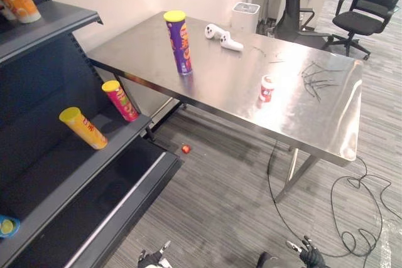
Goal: Put the gum and the chips on the shelf.
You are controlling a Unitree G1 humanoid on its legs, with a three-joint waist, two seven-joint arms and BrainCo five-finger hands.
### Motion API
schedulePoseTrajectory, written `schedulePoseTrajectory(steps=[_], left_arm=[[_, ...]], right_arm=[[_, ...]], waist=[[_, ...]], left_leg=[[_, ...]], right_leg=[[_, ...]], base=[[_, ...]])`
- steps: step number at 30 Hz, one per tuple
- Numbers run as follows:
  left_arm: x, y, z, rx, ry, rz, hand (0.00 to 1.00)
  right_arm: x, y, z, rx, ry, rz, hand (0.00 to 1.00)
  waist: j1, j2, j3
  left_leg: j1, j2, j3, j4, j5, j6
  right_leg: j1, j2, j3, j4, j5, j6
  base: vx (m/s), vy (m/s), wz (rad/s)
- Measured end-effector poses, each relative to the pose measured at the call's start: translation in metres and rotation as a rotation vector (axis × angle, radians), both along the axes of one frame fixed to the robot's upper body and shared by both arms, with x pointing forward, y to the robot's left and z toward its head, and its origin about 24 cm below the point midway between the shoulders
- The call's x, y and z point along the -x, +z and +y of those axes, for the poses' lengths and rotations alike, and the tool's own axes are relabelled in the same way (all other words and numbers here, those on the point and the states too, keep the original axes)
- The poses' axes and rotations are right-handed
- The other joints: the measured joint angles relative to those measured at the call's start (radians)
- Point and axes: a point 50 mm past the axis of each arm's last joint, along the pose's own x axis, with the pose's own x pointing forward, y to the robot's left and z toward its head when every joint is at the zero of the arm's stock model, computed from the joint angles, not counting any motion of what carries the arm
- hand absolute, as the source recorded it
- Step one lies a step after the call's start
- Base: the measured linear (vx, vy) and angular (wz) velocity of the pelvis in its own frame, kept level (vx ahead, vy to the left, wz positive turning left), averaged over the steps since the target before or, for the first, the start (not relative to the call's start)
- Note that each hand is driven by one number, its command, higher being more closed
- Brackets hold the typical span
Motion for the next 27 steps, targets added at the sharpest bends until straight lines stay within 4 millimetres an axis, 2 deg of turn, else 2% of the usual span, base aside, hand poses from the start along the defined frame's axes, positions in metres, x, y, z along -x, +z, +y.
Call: schedulePoseTrajectory(steps=[2, 3, 4, 5, 6, 7, 8, 9, 10, 11, 12, 13, 16, 18, 19, 20, 21, 22, 24, 25, 26, 27], left_arm=[[0.007, -0.001, 0.002, -0.003, 0.008, 0.025, 0.0], [0.01, -0.001, 0.002, -0.003, 0.014, 0.035, 0.0], [0.018, -0.003, 0.0, 0.005, 0.027, 0.06, 0.0], [0.021, -0.004, -0.003, 0.014, 0.046, 0.075, 0.0], [0.022, -0.005, -0.003, 0.015, 0.048, 0.081, 0.0], [0.027, -0.004, 0.003, -0.001, 0.065, 0.093, 0.0], [0.024, -0.004, 0.002, 0.003, 0.076, 0.086, 0.0], [0.025, -0.004, 0.001, 0.008, 0.091, 0.082, 0.0], [0.027, -0.004, 0.002, 0.006, 0.103, 0.084, 0.0], [0.028, -0.005, -0.002, 0.02, 0.102, 0.083, 0.0], [0.028, -0.006, -0.005, 0.03, 0.1, 0.08, 0.0], [0.029, -0.006, -0.008, 0.041, 0.095, 0.078, 0.0], [0.027, -0.006, -0.009, 0.049, 0.079, 0.065, 0.0], [0.028, -0.006, -0.009, 0.053, 0.078, 0.066, 0.0], [0.028, -0.006, -0.009, 0.053, 0.077, 0.065, 0.0], [0.029, -0.007, -0.01, 0.056, 0.078, 0.067, 0.0], [0.03, -0.007, -0.011, 0.059, 0.079, 0.07, 0.0], [0.033, -0.007, -0.01, 0.057, 0.085, 0.073, 0.0], [0.031, -0.004, 0.001, 0.023, 0.077, 0.055, 0.0], [0.03, -0.004, 0.001, 0.022, 0.073, 0.052, 0.0], [0.031, -0.004, 0.002, 0.019, 0.066, 0.055, 0.0], [0.04, -0.004, 0.004, 0.013, 0.056, 0.077, 0.0]], right_arm=[[0.002, 0.0, -0.001, 0.005, 0.007, 0.006, 0.0], [0.002, 0.0, -0.002, 0.008, 0.009, 0.007, 0.0], [0.003, 0.0, -0.003, 0.016, 0.026, 0.011, 0.0], [0.003, 0.001, -0.008, 0.032, 0.043, 0.015, 0.0], [0.004, 0.002, -0.009, 0.039, 0.054, 0.018, 0.0], [0.01, 0.0, -0.008, 0.041, 0.067, 0.041, 0.0], [0.013, -0.002, -0.007, 0.039, 0.056, 0.065, 0.0], [0.015, -0.002, -0.008, 0.039, 0.053, 0.072, 0.0], [0.018, -0.003, -0.008, 0.035, 0.047, 0.089, 0.0], [0.023, -0.004, -0.011, 0.034, 0.032, 0.112, 0.0], [0.025, -0.004, -0.013, 0.036, 0.018, 0.123, 0.0], [0.03, -0.006, -0.015, 0.03, 0.0, 0.152, 0.0], [0.032, -0.008, -0.014, 0.014, -0.035, 0.172, 0.0], [0.029, -0.008, -0.015, 0.014, -0.046, 0.166, 0.0], [0.027, -0.007, -0.017, 0.016, -0.054, 0.165, 0.0], [0.027, -0.007, -0.018, 0.019, -0.062, 0.164, 0.0], [0.028, -0.007, -0.02, 0.022, -0.064, 0.165, 0.0], [0.028, -0.007, -0.02, 0.022, -0.066, 0.167, 0.0], [0.027, -0.01, -0.006, -0.014, -0.063, 0.165, 0.0], [0.026, -0.01, -0.003, -0.024, -0.063, 0.164, 0.0], [0.025, -0.01, -0.001, -0.027, -0.063, 0.161, 0.0], [0.023, -0.01, 0.0, -0.025, -0.055, 0.157, 0.0]], waist=[[0.001, 0.0, 0.004], [0.004, 0.008, 0.007], [0.003, 0.022, 0.006], [0.002, 0.039, 0.005], [0.002, 0.043, 0.002], [0.01, 0.032, 0.001], [0.013, 0.03, 0.004], [0.01, 0.029, 0.005], [0.012, 0.014, 0.01], [0.02, 0.03, 0.018], [0.024, 0.039, 0.018], [0.025, 0.046, 0.018], [0.025, 0.044, 0.017], [0.026, 0.043, 0.017], [0.026, 0.043, 0.017], [0.026, 0.044, 0.016], [0.026, 0.05, 0.013], [0.027, 0.046, 0.01], [0.026, 0.011, 0.0], [0.029, 0.007, 0.004], [0.03, -0.009, 0.003], [0.032, -0.02, -0.006]], left_leg=[[-0.002, 0.029, 0.015, 0.058, -0.039, -0.029], [-0.006, 0.043, 0.026, 0.08, -0.064, -0.04], [-0.021, 0.078, 0.047, 0.117, -0.104, -0.059], [-0.025, 0.112, 0.063, 0.143, -0.119, -0.077], [-0.024, 0.126, 0.072, 0.155, -0.123, -0.098], [-0.034, 0.14, 0.067, 0.253, -0.105, -0.114], [-0.1, 0.19, 0.014, 0.438, -0.06, -0.102], [-0.141, 0.207, -0.024, 0.526, -0.012, -0.07], [-0.208, 0.222, -0.096, 0.658, 0.051, -0.051], [-0.237, 0.201, -0.147, 0.71, -0.004, -0.061], [-0.241, 0.186, -0.164, 0.707, -0.031, -0.058], [-0.247, 0.145, -0.176, 0.671, -0.067, -0.053], [-0.247, 0.069, -0.229, 0.463, -0.077, -0.033], [-0.244, 0.027, -0.317, 0.293, -0.054, 0.0], [-0.243, 0.007, -0.374, 0.198, -0.009, 0.021], [-0.239, -0.006, -0.418, 0.133, 0.079, 0.029], [-0.236, -0.012, -0.43, 0.116, 0.132, 0.028], [-0.217, -0.023, -0.447, 0.092, 0.106, 0.008], [-0.2, -0.068, -0.44, 0.035, 0.08, 0.015], [-0.197, -0.079, -0.436, 0.025, 0.078, 0.017], [-0.19, -0.096, -0.427, 0.016, 0.079, 0.019], [-0.16, -0.123, -0.409, -0.009, 0.078, 0.029]], right_leg=[[0.003, 0.02, 0.023, -0.009, -0.004, 0.005], [0.003, 0.028, 0.029, -0.01, -0.004, 0.005], [0.002, 0.049, 0.043, -0.013, -0.004, 0.002], [-0.019, 0.066, 0.043, 0.066, -0.032, -0.037], [-0.035, 0.073, 0.04, 0.133, -0.063, -0.066], [-0.042, 0.073, 0.038, 0.156, -0.139, -0.063], [-0.04, 0.084, 0.059, 0.151, -0.146, -0.06], [-0.028, 0.089, 0.077, 0.129, -0.135, -0.066], [0.01, 0.086, 0.116, 0.086, -0.111, -0.075], [0.034, 0.085, 0.153, 0.065, -0.104, -0.079], [0.043, 0.082, 0.168, 0.058, -0.103, -0.08], [0.059, 0.078, 0.202, 0.05, -0.098, -0.081], [0.099, 0.076, 0.253, 0.019, -0.098, -0.079], [0.102, 0.074, 0.285, 0.013, -0.096, -0.068], [0.099, 0.071, 0.3, 0.011, -0.098, -0.053], [0.098, 0.069, 0.317, 0.011, -0.103, -0.029], [0.097, 0.072, 0.322, 0.011, -0.106, -0.018], [0.1, 0.063, 0.329, 0.006, -0.11, 0.0], [0.101, 0.026, 0.33, -0.013, -0.1, 0.028], [0.101, 0.016, 0.331, -0.018, -0.098, 0.03], [0.101, 0.0, 0.336, -0.018, -0.096, 0.033], [0.104, -0.026, 0.35, -0.016, -0.096, 0.035]], base=[[-0.12, -0.03, -0.26], [-0.11, -0.055, -0.48], [-0.03, -0.066, -0.52], [0.0, -0.07, -0.51], [0.15, -0.077, -0.53], [0.15, -0.131, -0.72], [0.14, -0.203, -0.77], [0.16, -0.243, -0.84], [0.21, -0.163, -0.83], [0.23, -0.088, -0.9], [0.22, -0.003, -0.97], [0.21, 0.0, -0.88], [0.22, 0.032, -0.63], [0.2, 0.131, -0.51], [0.19, 0.186, -0.44], [0.18, 0.24, -0.34], [0.17, 0.278, -0.23], [0.17, 0.308, -0.06], [0.11, 0.253, 0.07], [0.06, 0.176, 0.03], [0.04, 0.182, -0.19], [0.03, 0.164, -0.24]])
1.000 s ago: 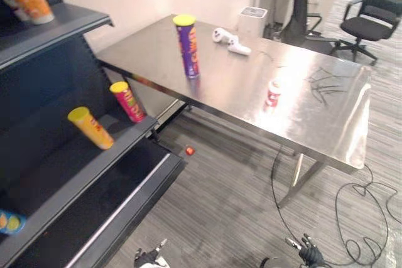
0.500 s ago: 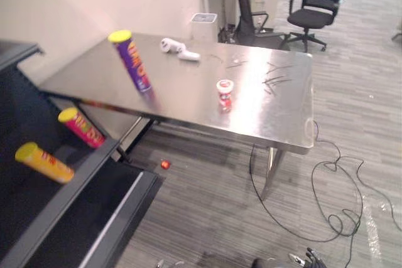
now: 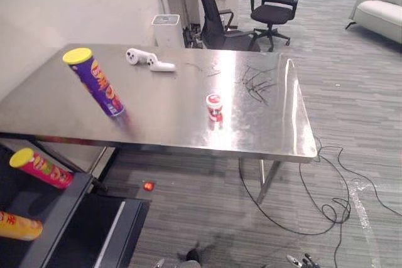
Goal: Put the gum and the chips on the shelf.
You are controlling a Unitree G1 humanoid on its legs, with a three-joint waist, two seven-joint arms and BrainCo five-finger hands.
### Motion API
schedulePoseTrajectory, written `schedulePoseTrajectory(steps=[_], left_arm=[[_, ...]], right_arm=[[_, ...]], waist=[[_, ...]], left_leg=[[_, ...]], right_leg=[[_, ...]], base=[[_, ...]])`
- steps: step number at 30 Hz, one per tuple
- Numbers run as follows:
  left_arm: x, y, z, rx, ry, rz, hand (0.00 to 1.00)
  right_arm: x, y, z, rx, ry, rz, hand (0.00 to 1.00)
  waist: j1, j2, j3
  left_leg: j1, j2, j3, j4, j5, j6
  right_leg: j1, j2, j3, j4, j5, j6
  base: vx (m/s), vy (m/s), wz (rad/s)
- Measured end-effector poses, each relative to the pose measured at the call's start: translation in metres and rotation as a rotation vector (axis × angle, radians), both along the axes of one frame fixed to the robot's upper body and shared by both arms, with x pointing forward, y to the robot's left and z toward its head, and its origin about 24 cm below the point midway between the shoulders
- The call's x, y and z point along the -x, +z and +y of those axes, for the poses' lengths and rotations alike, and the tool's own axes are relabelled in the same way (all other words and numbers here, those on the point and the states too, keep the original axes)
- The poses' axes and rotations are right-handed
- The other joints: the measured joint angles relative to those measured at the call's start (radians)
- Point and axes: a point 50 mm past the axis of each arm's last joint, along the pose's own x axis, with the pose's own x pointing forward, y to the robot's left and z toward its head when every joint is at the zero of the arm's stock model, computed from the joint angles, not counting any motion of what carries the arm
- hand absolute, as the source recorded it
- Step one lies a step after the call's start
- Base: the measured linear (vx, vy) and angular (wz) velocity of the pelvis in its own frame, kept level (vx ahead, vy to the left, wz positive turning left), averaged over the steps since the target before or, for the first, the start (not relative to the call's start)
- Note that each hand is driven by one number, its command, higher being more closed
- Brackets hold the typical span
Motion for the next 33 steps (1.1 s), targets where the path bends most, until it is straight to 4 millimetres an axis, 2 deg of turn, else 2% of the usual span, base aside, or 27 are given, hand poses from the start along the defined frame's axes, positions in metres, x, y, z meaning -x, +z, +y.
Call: schedulePoseTrajectory(steps=[2, 4, 7, 9, 15, 16, 20, 22, 23, 24, 26, 27, 29, 32, 33], left_arm=[[0.002, 0.0, 0.002, -0.005, -0.019, 0.008, 0.0], [0.001, 0.0, -0.001, 0.003, -0.047, 0.007, 0.0], [0.0, -0.001, -0.005, 0.017, -0.085, 0.01, 0.0], [0.001, -0.001, -0.004, 0.011, -0.105, 0.018, 0.0], [0.001, 0.0, 0.006, -0.01, -0.111, 0.035, 0.0], [0.001, 0.001, 0.01, -0.018, -0.111, 0.035, 0.0], [-0.001, 0.005, 0.023, -0.053, -0.102, 0.027, 0.0], [-0.006, 0.006, 0.025, -0.062, -0.106, 0.007, 0.0], [-0.008, 0.007, 0.025, -0.064, -0.108, -0.002, 0.0], [-0.01, 0.008, 0.026, -0.067, -0.112, -0.012, 0.0], [-0.014, 0.009, 0.025, -0.07, -0.123, -0.026, 0.0], [-0.019, 0.01, 0.026, -0.075, -0.135, -0.042, 0.0], [-0.026, 0.012, 0.024, -0.071, -0.164, -0.06, 0.0], [-0.027, 0.012, 0.023, -0.069, -0.169, -0.061, 0.0], [-0.027, 0.012, 0.023, -0.07, -0.169, -0.063, 0.0]], right_arm=[[-0.001, 0.0, 0.001, 0.004, 0.007, -0.003, 0.0], [-0.001, 0.001, -0.002, 0.025, 0.0, -0.013, 0.0], [0.002, 0.002, -0.005, 0.049, -0.04, -0.019, 0.0], [0.004, 0.002, -0.007, 0.056, -0.097, -0.017, 0.0], [0.001, 0.002, -0.007, 0.089, -0.29, -0.019, 0.0], [-0.002, 0.003, -0.013, 0.105, -0.367, -0.029, 0.0], [-0.021, 0.016, -0.04, 0.195, -0.598, -0.109, 0.0], [-0.036, 0.032, -0.064, 0.276, -0.681, -0.213, 0.0], [-0.05, 0.046, -0.079, 0.323, -0.702, -0.3, 0.0], [-0.072, 0.07, -0.096, 0.38, -0.706, -0.438, 0.0], [-0.089, 0.092, -0.107, 0.42, -0.695, -0.551, 0.0], [-0.101, 0.11, -0.112, 0.442, -0.684, -0.643, 0.0], [-0.127, 0.152, -0.115, 0.487, -0.639, -0.842, 0.0], [-0.146, 0.185, -0.104, 0.549, -0.545, -0.978, 0.0], [-0.149, 0.19, -0.102, 0.557, -0.526, -0.999, 0.0]], waist=[[-0.001, 0.003, -0.003], [-0.005, 0.005, -0.014], [-0.007, 0.015, -0.02], [-0.006, 0.011, -0.024], [0.0, -0.026, -0.037], [0.002, -0.037, -0.038], [0.019, -0.072, -0.034], [0.027, -0.07, -0.03], [0.029, -0.06, -0.023], [0.028, -0.045, -0.014], [0.029, -0.038, -0.016], [0.031, -0.037, -0.014], [0.04, -0.042, -0.014], [0.049, -0.042, -0.014], [0.049, -0.042, -0.014]], left_leg=[[0.023, -0.013, 0.013, -0.027, 0.006, 0.008], [0.056, -0.042, 0.02, -0.093, 0.03, 0.013], [0.053, -0.056, 0.017, -0.125, 0.047, 0.017], [0.051, -0.059, 0.015, -0.127, 0.047, 0.017], [0.009, -0.064, -0.013, -0.126, 0.046, 0.019], [0.003, -0.065, -0.015, -0.125, 0.044, 0.019], [-0.003, -0.064, -0.008, -0.127, 0.038, 0.021], [-0.003, -0.046, -0.006, -0.128, 0.029, 0.017], [-0.003, -0.031, -0.005, -0.128, 0.027, 0.016], [-0.004, -0.011, -0.003, -0.128, 0.026, 0.016], [-0.017, 0.002, -0.001, -0.128, 0.026, 0.016], [-0.024, 0.005, -0.002, -0.128, 0.026, 0.016], [-0.04, 0.001, -0.001, -0.128, 0.026, 0.017], [-0.045, -0.002, -0.005, -0.127, 0.026, 0.017], [-0.049, -0.003, -0.007, -0.127, 0.027, 0.017]], right_leg=[[0.001, -0.013, 0.004, 0.002, -0.002, 0.007], [-0.003, -0.032, 0.009, 0.001, -0.005, 0.033], [-0.022, -0.042, 0.009, 0.002, -0.007, 0.038], [-0.022, -0.044, 0.008, 0.002, -0.007, 0.038], [-0.048, -0.043, -0.007, -0.01, -0.003, 0.041], [-0.048, -0.043, -0.008, -0.02, 0.012, 0.052], [-0.046, -0.041, -0.011, -0.041, 0.035, 0.052], [-0.049, -0.023, -0.03, -0.042, 0.076, 0.037], [-0.051, -0.007, -0.036, -0.041, 0.108, 0.031], [-0.061, 0.013, -0.038, -0.033, 0.145, 0.02], [-0.082, 0.025, -0.04, -0.022, 0.168, 0.012], [-0.096, 0.027, -0.04, -0.01, 0.173, 0.01], [-0.121, 0.023, -0.04, 0.003, 0.174, 0.01], [-0.121, 0.021, -0.041, -0.002, 0.173, 0.01], [-0.122, 0.02, -0.042, -0.005, 0.173, 0.01]], base=[[0.01, 0.114, -0.22], [-0.03, 0.084, -0.09], [-0.02, 0.044, 0.0], [0.0, 0.027, 0.02], [0.03, 0.001, 0.08], [0.06, 0.004, 0.02], [0.06, 0.005, -0.06], [0.03, -0.003, -0.07], [0.01, 0.006, -0.08], [-0.01, 0.013, -0.11], [-0.01, 0.015, -0.08], [-0.01, 0.023, -0.03], [-0.01, 0.029, -0.05], [0.02, 0.004, 0.03], [0.04, -0.002, 0.03]])
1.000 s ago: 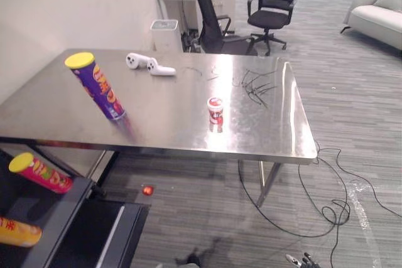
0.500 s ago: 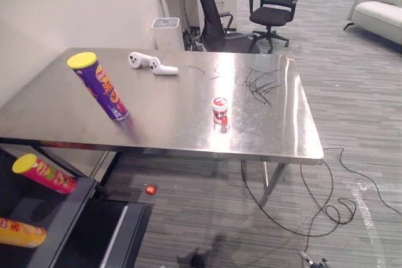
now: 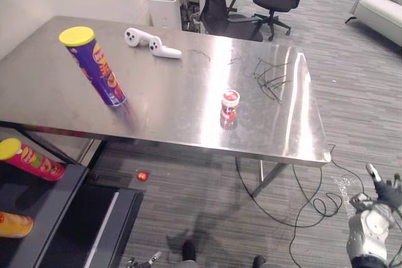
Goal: Put the gum and the chips on the shelf.
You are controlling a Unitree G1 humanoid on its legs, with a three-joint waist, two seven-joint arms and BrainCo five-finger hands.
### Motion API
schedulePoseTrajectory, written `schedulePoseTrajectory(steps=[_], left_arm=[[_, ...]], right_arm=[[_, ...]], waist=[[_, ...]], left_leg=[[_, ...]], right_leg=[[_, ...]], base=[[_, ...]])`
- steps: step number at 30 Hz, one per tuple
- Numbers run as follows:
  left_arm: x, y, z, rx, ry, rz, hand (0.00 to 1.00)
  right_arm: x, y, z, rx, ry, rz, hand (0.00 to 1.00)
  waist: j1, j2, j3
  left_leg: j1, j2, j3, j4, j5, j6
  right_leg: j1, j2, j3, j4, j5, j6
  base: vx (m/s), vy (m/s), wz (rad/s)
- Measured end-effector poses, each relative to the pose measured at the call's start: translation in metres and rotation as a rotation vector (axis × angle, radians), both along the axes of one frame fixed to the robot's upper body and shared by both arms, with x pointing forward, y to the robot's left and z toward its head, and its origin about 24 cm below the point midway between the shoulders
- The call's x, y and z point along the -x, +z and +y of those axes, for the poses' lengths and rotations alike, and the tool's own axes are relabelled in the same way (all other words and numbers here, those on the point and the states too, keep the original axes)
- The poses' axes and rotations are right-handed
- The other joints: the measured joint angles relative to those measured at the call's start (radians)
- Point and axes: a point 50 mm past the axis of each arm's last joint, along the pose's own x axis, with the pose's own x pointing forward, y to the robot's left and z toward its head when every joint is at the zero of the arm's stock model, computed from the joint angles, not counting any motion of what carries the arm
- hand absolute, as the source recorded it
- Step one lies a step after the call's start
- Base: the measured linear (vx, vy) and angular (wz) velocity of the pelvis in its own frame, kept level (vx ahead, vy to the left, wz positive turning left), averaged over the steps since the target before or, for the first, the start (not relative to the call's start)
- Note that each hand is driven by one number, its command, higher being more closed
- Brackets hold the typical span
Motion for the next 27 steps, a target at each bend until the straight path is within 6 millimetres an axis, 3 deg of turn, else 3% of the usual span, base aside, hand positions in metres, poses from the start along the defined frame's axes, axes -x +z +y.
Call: schedulePoseTrajectory(steps=[9, 18, 27], left_arm=[[0.006, 0.001, 0.001, -0.021, -0.024, 0.008, 0.0], [0.011, 0.0, 0.001, -0.019, -0.02, 0.026, 0.0], [0.011, 0.0, 0.001, -0.019, -0.021, 0.026, 0.0]], right_arm=[[-0.04, 0.084, 0.046, 0.357, 0.433, -0.185, 0.0], [-0.071, 0.098, 0.082, 0.456, 0.771, -0.144, 0.0], [-0.099, 0.094, 0.097, 0.454, 0.872, -0.065, 0.0]], waist=[[0.002, 0.008, 0.003], [0.011, 0.008, 0.004], [0.027, 0.006, 0.007]], left_leg=[[-0.01, -0.026, -0.007, 0.007, 0.02, 0.022], [-0.025, -0.051, -0.122, 0.003, 0.048, 0.017], [-0.058, -0.054, -0.188, 0.004, 0.068, 0.017]], right_leg=[[0.003, -0.02, -0.029, -0.032, -0.032, 0.007], [0.024, -0.035, -0.103, -0.026, -0.116, 0.02], [0.03, -0.031, -0.157, -0.028, -0.117, 0.024]], base=[[0.01, -0.004, -0.01], [-0.05, -0.035, 0.19], [-0.02, -0.012, 0.19]])
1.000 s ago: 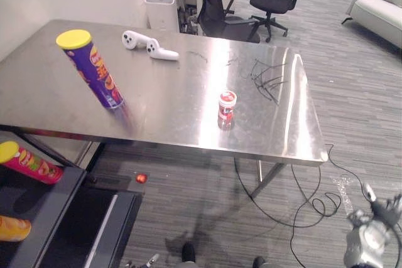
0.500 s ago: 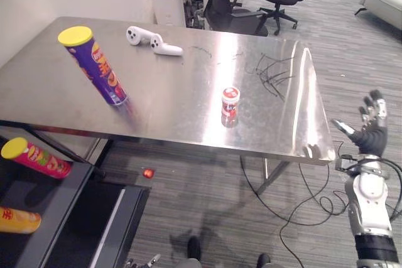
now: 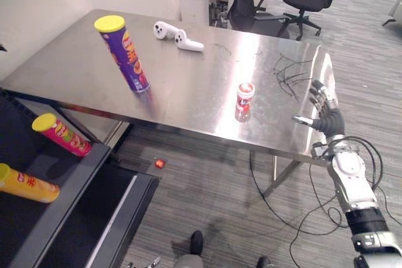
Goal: Put the gum and the chips on the shelf.
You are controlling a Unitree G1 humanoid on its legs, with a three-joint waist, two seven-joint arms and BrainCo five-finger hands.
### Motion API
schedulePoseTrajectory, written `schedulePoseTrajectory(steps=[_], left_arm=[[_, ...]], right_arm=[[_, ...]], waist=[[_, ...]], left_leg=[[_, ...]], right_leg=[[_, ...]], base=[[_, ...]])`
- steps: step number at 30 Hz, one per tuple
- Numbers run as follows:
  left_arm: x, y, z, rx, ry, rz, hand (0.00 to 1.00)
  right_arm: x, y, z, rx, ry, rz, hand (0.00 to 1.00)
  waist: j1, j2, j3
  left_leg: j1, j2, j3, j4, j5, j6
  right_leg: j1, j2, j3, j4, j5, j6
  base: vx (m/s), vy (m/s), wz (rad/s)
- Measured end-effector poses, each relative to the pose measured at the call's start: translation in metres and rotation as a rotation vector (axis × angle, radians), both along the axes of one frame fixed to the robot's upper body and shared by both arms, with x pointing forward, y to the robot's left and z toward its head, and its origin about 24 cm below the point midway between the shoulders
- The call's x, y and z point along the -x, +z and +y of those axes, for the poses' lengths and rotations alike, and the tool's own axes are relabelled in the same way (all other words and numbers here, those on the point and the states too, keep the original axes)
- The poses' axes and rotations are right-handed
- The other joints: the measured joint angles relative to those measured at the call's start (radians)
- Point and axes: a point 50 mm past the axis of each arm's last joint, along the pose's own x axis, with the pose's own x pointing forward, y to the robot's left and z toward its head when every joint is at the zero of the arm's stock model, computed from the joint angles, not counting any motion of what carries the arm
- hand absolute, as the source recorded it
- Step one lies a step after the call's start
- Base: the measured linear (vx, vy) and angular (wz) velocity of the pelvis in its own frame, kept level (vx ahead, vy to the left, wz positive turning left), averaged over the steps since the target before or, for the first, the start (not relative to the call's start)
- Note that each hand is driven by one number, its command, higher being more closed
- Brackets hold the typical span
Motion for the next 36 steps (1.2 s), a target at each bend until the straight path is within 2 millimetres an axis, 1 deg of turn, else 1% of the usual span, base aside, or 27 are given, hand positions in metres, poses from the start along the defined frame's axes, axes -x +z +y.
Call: schedulePoseTrajectory(steps=[3, 5, 9, 12, 15, 18, 20, 26, 29, 32, 35, 36], left_arm=[[-0.001, 0.0, 0.0, 0.0, -0.004, -0.006, 0.0], [-0.002, 0.001, 0.0, 0.0, -0.007, -0.008, 0.0], [-0.004, 0.001, -0.002, 0.001, -0.018, -0.013, 0.0], [-0.005, 0.001, -0.002, 0.003, -0.025, -0.014, 0.0], [-0.009, 0.003, -0.002, -0.001, -0.029, -0.034, 0.0], [-0.01, 0.003, -0.002, -0.001, -0.03, -0.04, 0.0], [-0.011, 0.003, -0.003, -0.001, -0.034, -0.041, 0.0], [-0.012, 0.003, -0.005, 0.004, -0.051, -0.04, 0.0], [-0.012, 0.003, -0.006, 0.006, -0.057, -0.04, 0.0], [-0.013, 0.003, -0.006, 0.007, -0.061, -0.042, 0.0], [-0.014, 0.003, -0.006, 0.006, -0.063, -0.046, 0.0], [-0.014, 0.003, -0.007, 0.006, -0.065, -0.047, 0.0]], right_arm=[[-0.009, 0.001, 0.004, 0.008, 0.015, 0.017, 0.0], [-0.017, 0.006, 0.006, 0.013, 0.021, 0.013, 0.0], [-0.023, 0.007, 0.009, 0.023, 0.026, 0.025, 0.0], [-0.028, 0.009, 0.009, 0.024, 0.025, 0.033, 0.0], [-0.035, 0.018, 0.011, 0.023, 0.021, 0.016, 0.0], [-0.038, 0.018, 0.011, 0.024, 0.018, 0.025, 0.0], [-0.042, 0.019, 0.015, 0.043, 0.031, 0.038, 0.0], [-0.05, 0.031, 0.019, 0.048, 0.039, 0.015, 0.0], [-0.051, 0.032, 0.015, 0.068, 0.03, 0.026, 0.0], [-0.055, 0.035, 0.019, 0.077, 0.042, 0.023, 0.0], [-0.057, 0.037, 0.018, 0.059, 0.038, 0.025, 0.0], [-0.057, 0.037, 0.018, 0.055, 0.037, 0.027, 0.0]], waist=[[0.008, 0.002, 0.003], [0.01, 0.006, 0.018], [0.013, 0.009, 0.039], [0.023, 0.01, 0.042], [0.028, 0.016, 0.061], [0.03, 0.019, 0.064], [0.033, 0.02, 0.073], [0.036, 0.03, 0.099], [0.041, 0.031, 0.109], [0.043, 0.031, 0.121], [0.05, 0.033, 0.128], [0.057, 0.034, 0.128]], left_leg=[[0.0, -0.003, -0.01, 0.002, 0.0, 0.0], [-0.001, -0.006, -0.018, 0.002, 0.001, 0.001], [-0.002, -0.012, -0.035, 0.002, 0.004, 0.002], [-0.006, -0.015, -0.038, 0.002, 0.005, 0.003], [-0.006, -0.017, -0.046, 0.002, 0.009, 0.003], [-0.012, -0.018, -0.057, 0.002, 0.011, 0.004], [-0.012, -0.019, -0.06, 0.002, 0.013, 0.004], [-0.014, -0.024, -0.074, 0.002, 0.017, 0.006], [-0.016, -0.026, -0.085, 0.002, 0.018, 0.007], [-0.016, -0.026, -0.086, 0.002, 0.019, 0.007], [-0.021, -0.028, -0.09, 0.002, 0.021, 0.007], [-0.022, -0.028, -0.092, 0.002, 0.021, 0.007]], right_leg=[[0.009, -0.001, -0.014, -0.001, 0.001, 0.001], [0.012, -0.002, -0.022, -0.001, 0.001, 0.001], [0.024, -0.005, -0.039, -0.006, 0.001, 0.001], [0.023, -0.007, -0.045, -0.007, 0.001, 0.001], [0.026, -0.007, -0.051, -0.006, 0.001, 0.001], [0.026, -0.007, -0.062, -0.006, 0.001, 0.001], [0.029, -0.007, -0.066, -0.006, 0.001, 0.001], [0.035, -0.01, -0.081, -0.006, 0.001, 0.002], [0.041, -0.01, -0.092, -0.007, 0.0, 0.002], [0.041, -0.01, -0.093, -0.007, 0.0, 0.002], [0.04, -0.011, -0.098, -0.007, 0.0, 0.002], [0.04, -0.011, -0.101, -0.007, 0.0, 0.002]], base=[[0.03, -0.007, 0.11], [0.02, -0.005, 0.09], [0.01, -0.006, 0.14], [0.01, -0.001, 0.03], [-0.01, -0.004, 0.04], [-0.01, -0.006, 0.11], [0.0, -0.006, 0.06], [-0.01, -0.003, 0.07], [0.0, -0.006, 0.11], [0.0, 0.0, 0.0], [0.0, -0.006, 0.05], [0.01, -0.006, 0.05]])
